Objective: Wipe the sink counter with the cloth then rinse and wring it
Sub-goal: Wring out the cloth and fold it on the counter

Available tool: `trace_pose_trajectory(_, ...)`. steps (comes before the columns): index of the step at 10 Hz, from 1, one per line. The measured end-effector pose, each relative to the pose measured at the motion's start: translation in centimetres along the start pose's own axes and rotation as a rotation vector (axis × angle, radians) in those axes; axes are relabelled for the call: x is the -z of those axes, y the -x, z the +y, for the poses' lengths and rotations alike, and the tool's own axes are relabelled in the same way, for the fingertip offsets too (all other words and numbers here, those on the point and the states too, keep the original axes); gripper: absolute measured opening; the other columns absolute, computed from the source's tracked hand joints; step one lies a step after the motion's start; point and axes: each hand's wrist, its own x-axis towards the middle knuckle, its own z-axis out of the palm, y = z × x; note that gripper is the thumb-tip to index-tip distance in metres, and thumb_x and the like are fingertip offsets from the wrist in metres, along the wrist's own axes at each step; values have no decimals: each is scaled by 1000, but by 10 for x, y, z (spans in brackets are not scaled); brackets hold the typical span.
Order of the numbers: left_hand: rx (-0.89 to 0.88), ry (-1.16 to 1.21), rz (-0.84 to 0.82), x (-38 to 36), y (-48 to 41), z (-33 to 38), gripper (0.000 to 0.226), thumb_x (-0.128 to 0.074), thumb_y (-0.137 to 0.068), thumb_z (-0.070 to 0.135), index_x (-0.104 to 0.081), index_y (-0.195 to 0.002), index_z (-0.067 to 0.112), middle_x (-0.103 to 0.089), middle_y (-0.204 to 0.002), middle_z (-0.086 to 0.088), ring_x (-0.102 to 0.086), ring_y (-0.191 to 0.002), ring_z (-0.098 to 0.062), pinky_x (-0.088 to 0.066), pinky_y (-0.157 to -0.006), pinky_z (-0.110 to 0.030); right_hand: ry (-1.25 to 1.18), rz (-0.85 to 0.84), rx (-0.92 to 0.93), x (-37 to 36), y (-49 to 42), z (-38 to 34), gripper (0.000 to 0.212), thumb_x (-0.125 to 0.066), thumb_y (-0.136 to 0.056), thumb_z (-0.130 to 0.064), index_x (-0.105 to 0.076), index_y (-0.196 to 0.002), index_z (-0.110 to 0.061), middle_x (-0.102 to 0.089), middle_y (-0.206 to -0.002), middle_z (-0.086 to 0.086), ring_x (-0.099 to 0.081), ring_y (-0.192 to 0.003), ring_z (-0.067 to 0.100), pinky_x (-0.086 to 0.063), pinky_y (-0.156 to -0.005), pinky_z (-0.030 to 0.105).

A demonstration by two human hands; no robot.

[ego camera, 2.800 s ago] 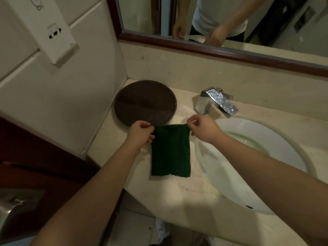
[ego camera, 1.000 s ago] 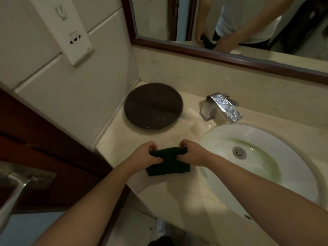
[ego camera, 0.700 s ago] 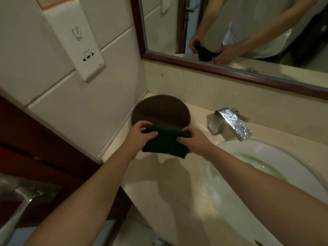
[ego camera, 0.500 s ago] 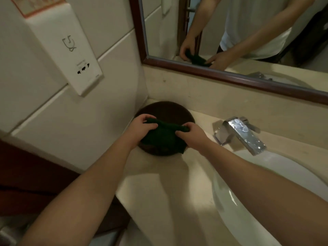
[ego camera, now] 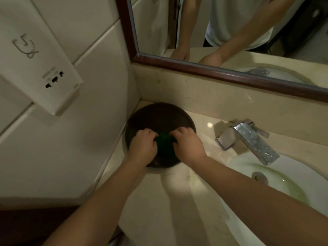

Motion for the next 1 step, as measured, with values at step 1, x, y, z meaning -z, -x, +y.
trace_pose_trajectory(1, -48, -138, -161, -11, 14, 4, 49, -51, -94, 33, -45, -141, 24, -39, -150, -1, -27, -141, -25, -28, -115, -44, 22, -231, 84, -3, 11, -1, 47, -49, -93, -23, -50, -140, -25, -49, -143, 3, -42, -131, 26, -41, -108, 40)
